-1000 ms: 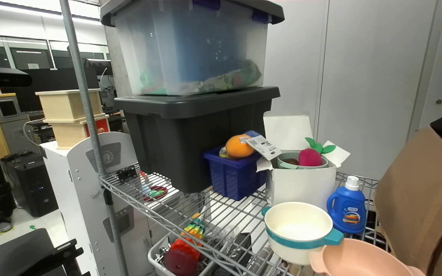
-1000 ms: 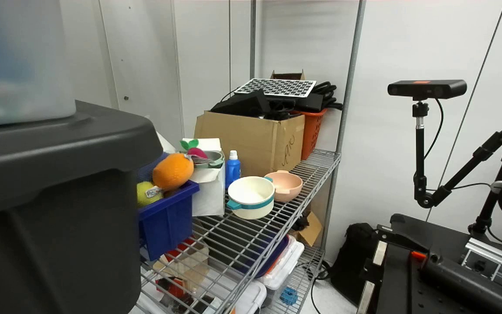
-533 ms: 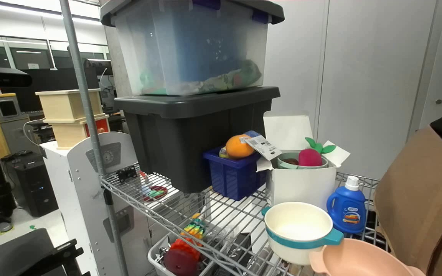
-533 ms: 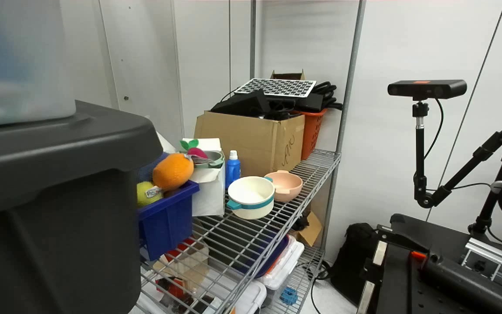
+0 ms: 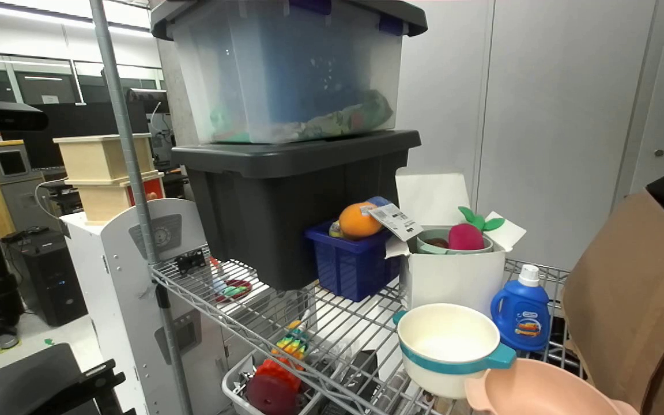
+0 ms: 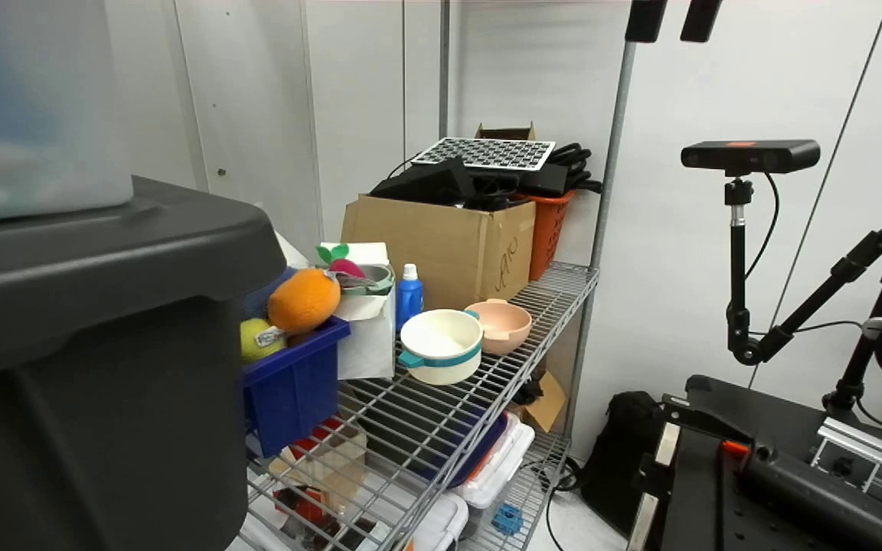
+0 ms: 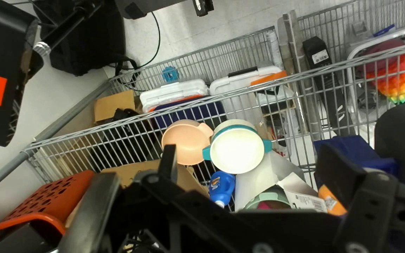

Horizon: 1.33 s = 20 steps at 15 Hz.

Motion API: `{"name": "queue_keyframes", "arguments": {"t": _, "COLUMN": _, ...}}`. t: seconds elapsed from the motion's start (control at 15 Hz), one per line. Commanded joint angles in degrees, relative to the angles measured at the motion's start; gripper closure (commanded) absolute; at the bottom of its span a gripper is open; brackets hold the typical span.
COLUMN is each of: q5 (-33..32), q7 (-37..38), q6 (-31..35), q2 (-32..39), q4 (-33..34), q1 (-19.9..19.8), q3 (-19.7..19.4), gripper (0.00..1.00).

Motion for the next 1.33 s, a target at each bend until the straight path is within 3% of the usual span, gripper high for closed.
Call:
{"name": "queue_keyframes", "arguments": {"t": 0.0, "q5": 0.4, "q7": 0.2, "q6": 3.5, "q2": 5.3, "q4": 0.8, "q1": 1.5, "q3": -0.1, "gripper": 0.00}}
{"name": "queue_keyframes", "arguments": {"t": 0.33, "q5": -1.4, "q7": 2.4, "q6": 10.4, "q2": 17.0, "q4": 3.1, "q1": 1.8, "q3": 0.5, "gripper": 0.00}}
{"name": "queue_keyframes", "arguments": {"t": 0.73, "q5": -3.8, "q7": 3.5, "q6": 17.0, "q2": 31.3, "q4": 10.8, "q1": 3.0, "q3": -0.5, "gripper": 0.00}}
{"name": "queue_keyframes", "arguments": {"t": 1.27, "q5": -3.5, "q7": 3.9, "q6": 15.3, "q2": 47.7, "q4": 27.8, "q1": 6.4, "q3": -4.8, "gripper": 0.00}}
